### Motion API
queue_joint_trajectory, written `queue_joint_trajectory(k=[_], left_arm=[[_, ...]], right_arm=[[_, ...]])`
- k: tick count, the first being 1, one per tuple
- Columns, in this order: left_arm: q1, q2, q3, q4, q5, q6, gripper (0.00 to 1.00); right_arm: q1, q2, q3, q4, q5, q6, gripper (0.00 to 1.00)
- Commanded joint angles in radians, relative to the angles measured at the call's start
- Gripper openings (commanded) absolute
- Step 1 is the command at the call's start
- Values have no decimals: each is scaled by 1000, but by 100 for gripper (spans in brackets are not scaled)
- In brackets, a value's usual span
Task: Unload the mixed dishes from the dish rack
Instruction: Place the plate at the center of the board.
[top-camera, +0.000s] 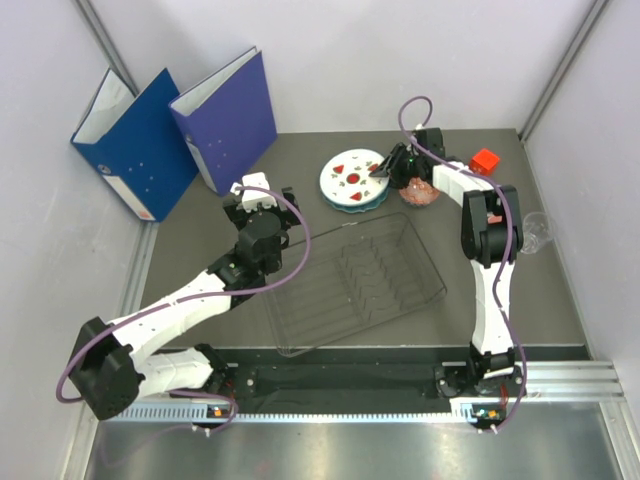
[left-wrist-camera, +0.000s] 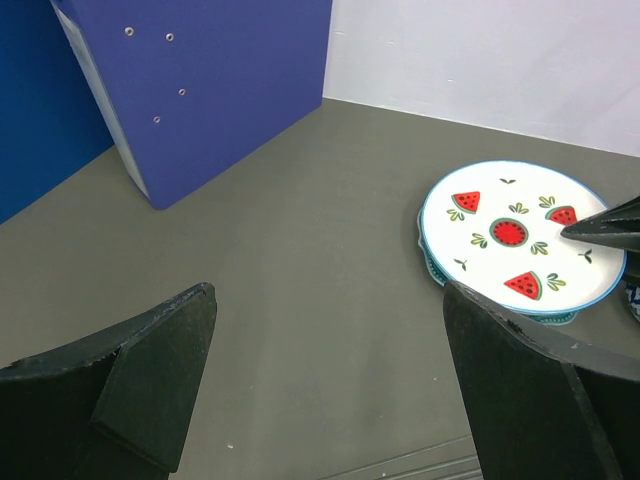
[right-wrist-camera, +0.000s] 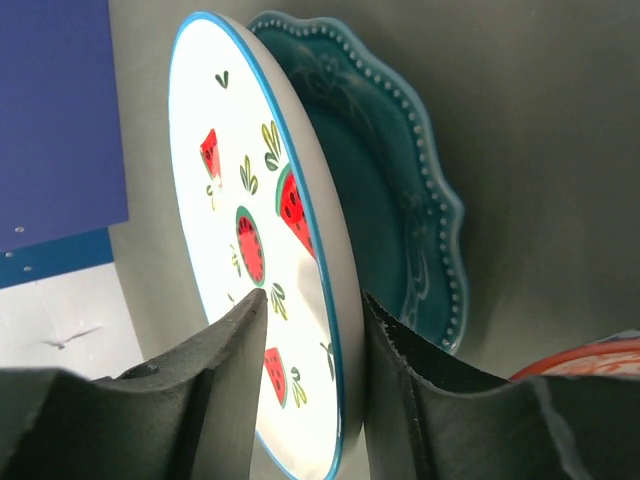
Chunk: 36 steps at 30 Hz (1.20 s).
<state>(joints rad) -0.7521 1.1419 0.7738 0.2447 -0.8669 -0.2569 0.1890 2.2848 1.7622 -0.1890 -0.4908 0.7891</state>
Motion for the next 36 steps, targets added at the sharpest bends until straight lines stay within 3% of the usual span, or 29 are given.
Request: queue_joint_trajectory(k=[1,17,24,27,28,31,36], left_arm=[[2,4,9,11,11,-7,99],[2,24,16,13,32,-12,99],[0,30,18,13,40,-15,99],[-1,30,15,10,42,-19,99],[0,30,16,10,43,-18,99],[-1,32,13,10,45,-21,99],[-1,38,13,10,48,-25,99]], right_arm=[[3,-61,20,26,11,-17,41],[9,-58,120,-116,127,-106,47],[10,-54,121,-106,101,-99,47],[12,-41,122,-90,71,-87,33],[13,-39,120,-84,67,-80,20],[18,-31,118,-75,55,-73,5],[21,-25,109,-55,43,-65,0]])
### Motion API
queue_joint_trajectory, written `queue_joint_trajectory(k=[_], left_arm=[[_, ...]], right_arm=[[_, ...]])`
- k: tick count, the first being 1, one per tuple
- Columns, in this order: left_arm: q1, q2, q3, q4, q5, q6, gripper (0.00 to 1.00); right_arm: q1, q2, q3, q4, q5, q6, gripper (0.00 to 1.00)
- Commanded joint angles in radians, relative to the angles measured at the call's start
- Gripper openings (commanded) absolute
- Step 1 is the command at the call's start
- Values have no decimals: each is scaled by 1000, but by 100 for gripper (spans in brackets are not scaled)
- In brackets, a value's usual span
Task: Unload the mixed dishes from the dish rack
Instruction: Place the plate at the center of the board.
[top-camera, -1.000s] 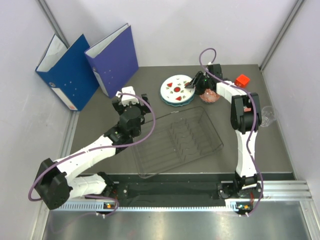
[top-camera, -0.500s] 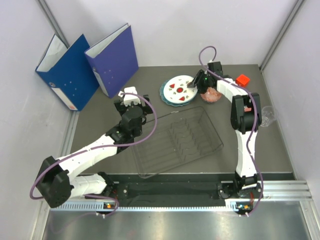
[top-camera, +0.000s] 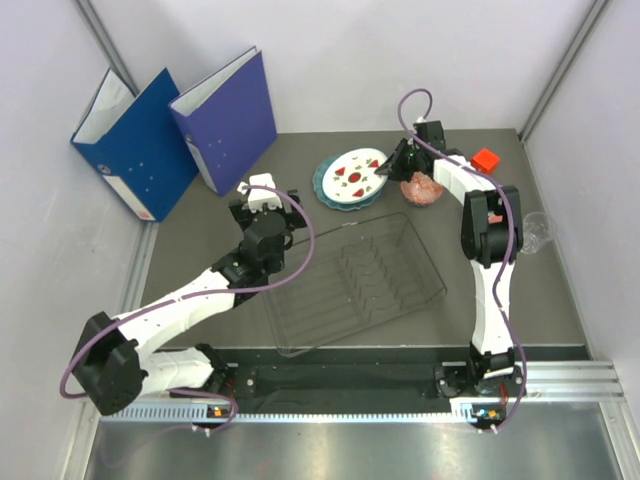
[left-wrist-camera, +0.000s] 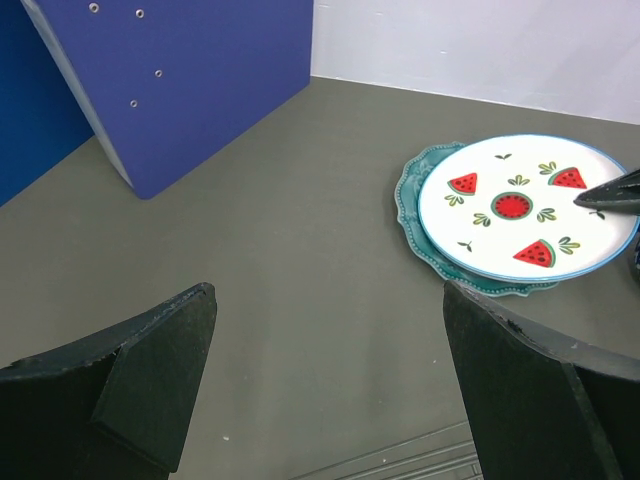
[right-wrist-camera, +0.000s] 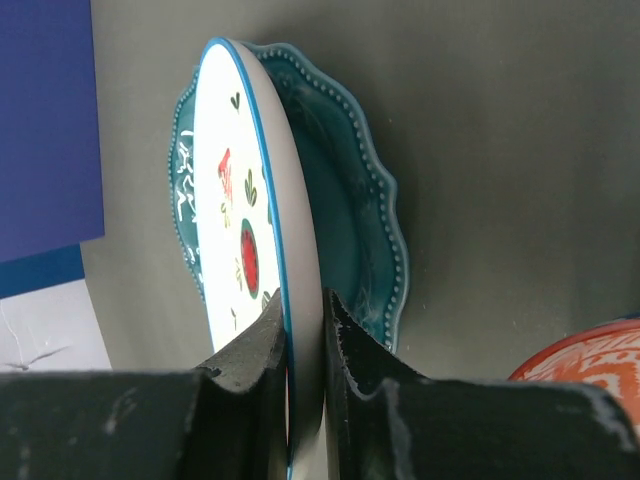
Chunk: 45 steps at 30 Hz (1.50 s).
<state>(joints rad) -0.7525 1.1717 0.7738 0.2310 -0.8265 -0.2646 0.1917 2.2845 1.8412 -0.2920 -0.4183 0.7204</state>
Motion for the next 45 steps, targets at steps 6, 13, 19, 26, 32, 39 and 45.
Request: queue_joint_trajectory(k=[6,13,19,26,32,39,45], left_arm=[[-2,13,13,24,15,-24,99],[-2,9,10,21,21,-30,99],[-2,9,7,21,23,-35,99],[-4,14,9,21,29,-38,99],[-5,14,10,19,29,-36,99],[-4,16,10,14,30,-36,99],[-4,25,12,13,33,-38,99]], right_arm=[[20,-36,-3,89,-53,11,0],[9,-79,-138,407,-226,189,0],[17,-89,-106,452,-266,226,0],[25,-77,-82,427,-272,223,0],[34,-46,-68,422,-272,220,0],[48,-2,6,344,-255,182,0],[48,29,65,203,-221,114,0]])
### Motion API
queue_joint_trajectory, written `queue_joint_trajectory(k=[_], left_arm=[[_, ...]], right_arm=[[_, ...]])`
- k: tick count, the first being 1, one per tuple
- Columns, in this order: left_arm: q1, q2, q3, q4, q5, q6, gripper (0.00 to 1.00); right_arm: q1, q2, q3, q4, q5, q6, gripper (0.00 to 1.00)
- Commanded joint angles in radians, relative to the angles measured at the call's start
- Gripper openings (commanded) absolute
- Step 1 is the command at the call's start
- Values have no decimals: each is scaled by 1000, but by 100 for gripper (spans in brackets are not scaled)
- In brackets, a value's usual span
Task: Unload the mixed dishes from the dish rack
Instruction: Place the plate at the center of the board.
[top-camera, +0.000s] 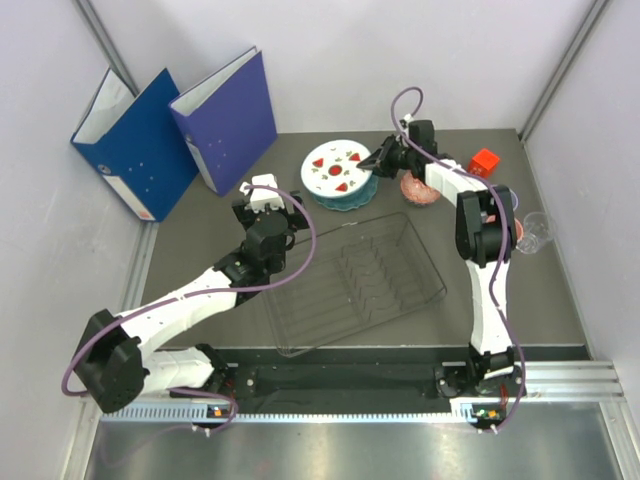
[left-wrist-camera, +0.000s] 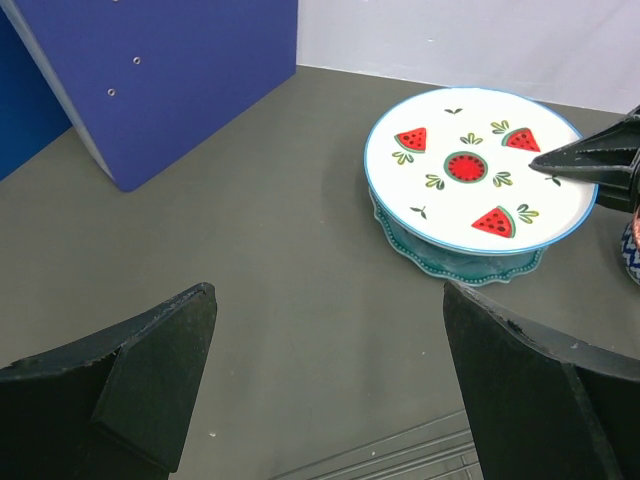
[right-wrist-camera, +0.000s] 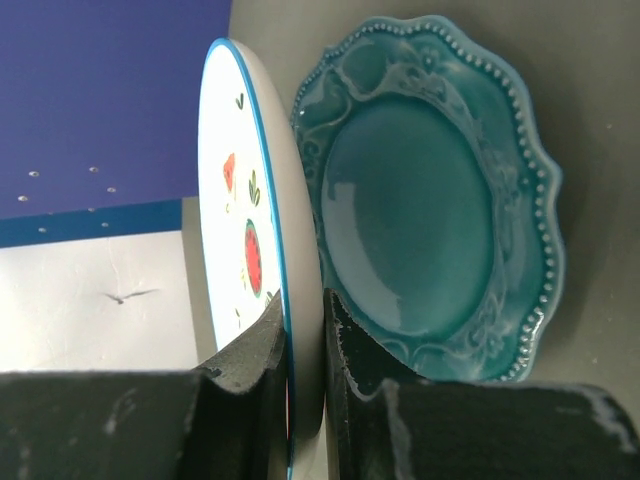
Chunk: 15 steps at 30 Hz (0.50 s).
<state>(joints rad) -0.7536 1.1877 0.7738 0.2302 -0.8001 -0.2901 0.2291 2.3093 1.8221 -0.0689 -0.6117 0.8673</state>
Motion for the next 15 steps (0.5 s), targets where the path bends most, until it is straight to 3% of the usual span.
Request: queue_joint_trajectory(k=[1,12,15], left_arm=[[-4,9,12,15,9,-14,99],[-6,16,13,9,18,-21,99],[-7,20,16,6,18,-21,99]], right_arm=[[10,10,94,-32,-25,-40,0],[-1,32,132,-169,18,-128,1],[-5,25,131,-189,29,-145,24]])
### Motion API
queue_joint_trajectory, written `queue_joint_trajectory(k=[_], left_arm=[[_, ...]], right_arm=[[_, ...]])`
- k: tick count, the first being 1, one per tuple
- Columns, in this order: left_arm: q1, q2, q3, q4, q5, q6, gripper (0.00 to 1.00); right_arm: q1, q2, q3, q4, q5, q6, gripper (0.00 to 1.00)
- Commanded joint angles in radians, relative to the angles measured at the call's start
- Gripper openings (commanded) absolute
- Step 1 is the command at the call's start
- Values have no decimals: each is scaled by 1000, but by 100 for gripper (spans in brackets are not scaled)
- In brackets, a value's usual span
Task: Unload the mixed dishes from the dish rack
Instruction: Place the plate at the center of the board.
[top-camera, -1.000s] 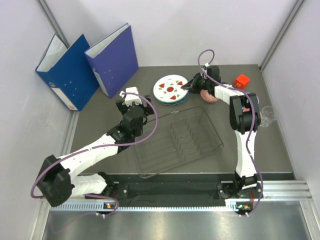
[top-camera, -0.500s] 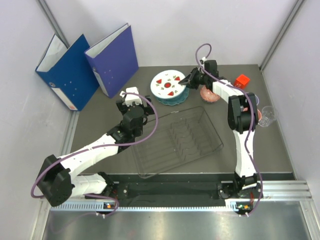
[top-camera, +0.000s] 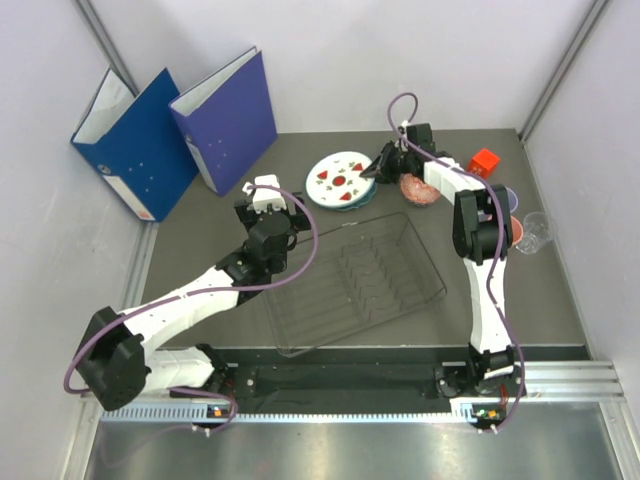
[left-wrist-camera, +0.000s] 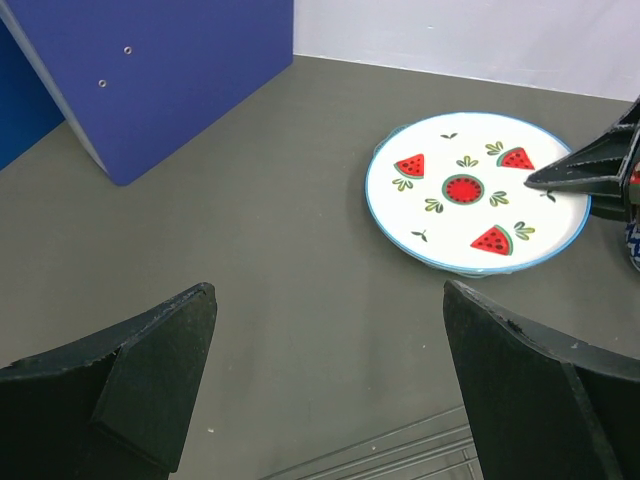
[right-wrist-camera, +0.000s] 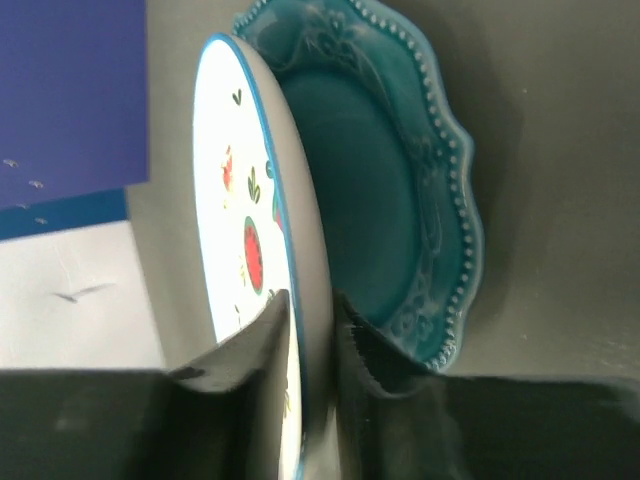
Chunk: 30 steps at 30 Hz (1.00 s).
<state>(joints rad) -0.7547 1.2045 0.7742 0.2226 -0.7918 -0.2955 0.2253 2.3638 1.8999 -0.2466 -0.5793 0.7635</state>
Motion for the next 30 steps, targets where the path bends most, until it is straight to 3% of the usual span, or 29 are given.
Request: queue_joint_trajectory(k=[1,4,9,30], left_arm=[[-6,3,14,14,9,-17,99],[-8,3,14,14,9,-19,99],[-9,1,14,11,11,-21,99],[-15,26,20,15,5,-8,99]], right_arm=[[-1,-37,56,-29,4,-47,37],[-1,-51,59,-52,39,-72,50],[-6,-52,86,-101,71,-102,58],[29,14,240,-284,300,-262,62]])
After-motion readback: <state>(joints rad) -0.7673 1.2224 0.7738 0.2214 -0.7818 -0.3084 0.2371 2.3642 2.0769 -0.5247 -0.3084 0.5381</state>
